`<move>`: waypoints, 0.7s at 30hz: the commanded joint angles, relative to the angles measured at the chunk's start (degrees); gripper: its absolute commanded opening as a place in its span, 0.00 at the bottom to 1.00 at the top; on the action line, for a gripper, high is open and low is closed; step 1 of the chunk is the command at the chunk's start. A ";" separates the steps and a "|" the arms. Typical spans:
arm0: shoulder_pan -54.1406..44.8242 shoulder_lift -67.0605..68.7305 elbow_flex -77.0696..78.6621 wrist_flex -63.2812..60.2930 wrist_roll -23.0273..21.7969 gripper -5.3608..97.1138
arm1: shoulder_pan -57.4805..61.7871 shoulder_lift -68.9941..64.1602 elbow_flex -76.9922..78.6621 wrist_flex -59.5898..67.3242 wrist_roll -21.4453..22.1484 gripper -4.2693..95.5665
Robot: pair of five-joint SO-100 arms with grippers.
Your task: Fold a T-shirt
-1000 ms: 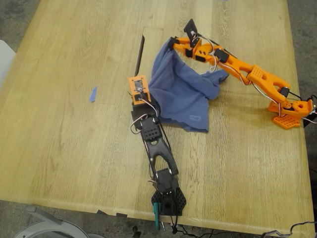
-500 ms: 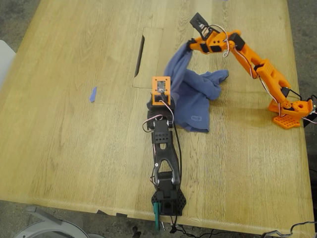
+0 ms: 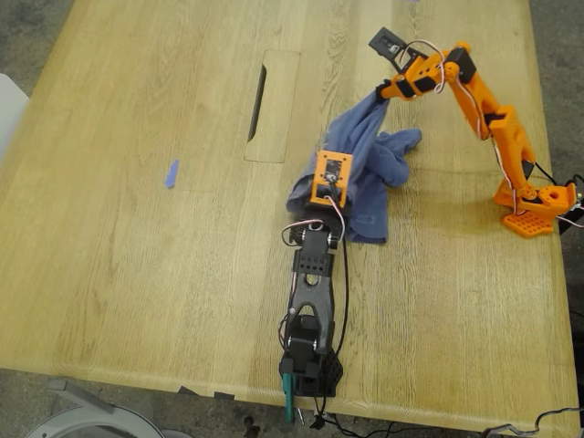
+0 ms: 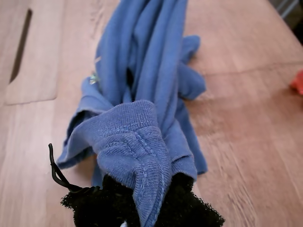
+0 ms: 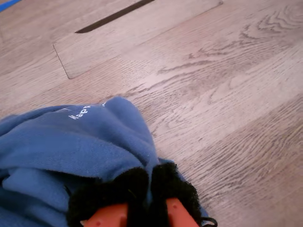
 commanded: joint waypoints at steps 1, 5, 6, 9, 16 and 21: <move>3.96 5.62 -0.44 0.79 -0.79 0.05 | 2.90 9.40 7.73 0.09 0.44 0.04; 7.38 5.36 0.88 2.99 -1.58 0.05 | 2.99 20.04 25.05 -0.09 0.62 0.04; 8.09 5.36 1.23 3.87 -1.85 0.05 | 3.08 22.59 29.18 -0.26 0.62 0.04; 9.67 5.10 2.55 6.68 -2.37 0.05 | 3.60 29.36 40.69 -1.58 0.70 0.04; 10.55 5.27 13.27 -2.37 -2.90 0.05 | 3.87 47.90 78.66 -20.74 0.79 0.04; 9.84 4.13 21.09 -12.30 -3.08 0.05 | 4.83 54.05 96.42 -36.56 1.32 0.04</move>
